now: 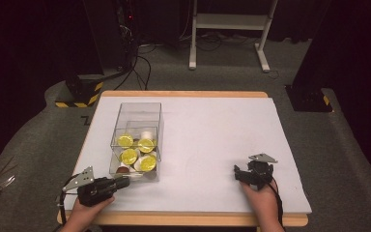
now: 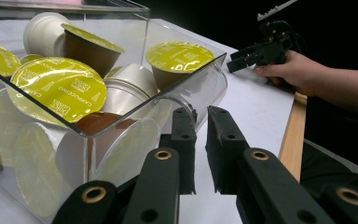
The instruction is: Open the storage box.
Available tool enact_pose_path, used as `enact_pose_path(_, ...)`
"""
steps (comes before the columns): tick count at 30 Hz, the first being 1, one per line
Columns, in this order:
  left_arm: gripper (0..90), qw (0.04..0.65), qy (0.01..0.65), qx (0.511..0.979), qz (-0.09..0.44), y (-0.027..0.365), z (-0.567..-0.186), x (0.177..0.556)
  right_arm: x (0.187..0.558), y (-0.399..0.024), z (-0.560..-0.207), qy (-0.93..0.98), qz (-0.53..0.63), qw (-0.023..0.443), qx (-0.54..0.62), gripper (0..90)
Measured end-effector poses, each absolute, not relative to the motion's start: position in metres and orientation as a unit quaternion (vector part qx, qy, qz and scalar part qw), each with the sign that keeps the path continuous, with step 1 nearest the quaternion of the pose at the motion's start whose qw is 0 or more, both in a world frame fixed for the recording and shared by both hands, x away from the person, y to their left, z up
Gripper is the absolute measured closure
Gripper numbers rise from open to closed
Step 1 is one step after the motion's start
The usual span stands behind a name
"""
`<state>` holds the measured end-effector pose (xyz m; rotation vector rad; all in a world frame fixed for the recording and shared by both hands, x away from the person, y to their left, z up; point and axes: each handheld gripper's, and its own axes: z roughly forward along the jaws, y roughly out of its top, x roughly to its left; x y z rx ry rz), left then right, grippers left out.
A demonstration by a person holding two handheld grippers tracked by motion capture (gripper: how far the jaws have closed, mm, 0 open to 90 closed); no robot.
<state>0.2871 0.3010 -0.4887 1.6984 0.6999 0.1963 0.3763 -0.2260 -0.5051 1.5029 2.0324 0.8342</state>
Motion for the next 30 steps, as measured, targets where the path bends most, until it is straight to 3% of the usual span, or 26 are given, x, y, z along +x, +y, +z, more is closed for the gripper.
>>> enact_pose_path(20,81.4,0.597,0.294,0.741,0.085,0.307,-0.490,0.270,0.376,-0.226,-0.505,0.742,0.304,0.238,0.548,13.5)
enact_pose_path(30,74.6,0.593,0.305,0.737,0.110,0.311,-0.483,0.265,0.376,-0.226,-0.505,0.742,0.304,0.238,0.548,13.5)
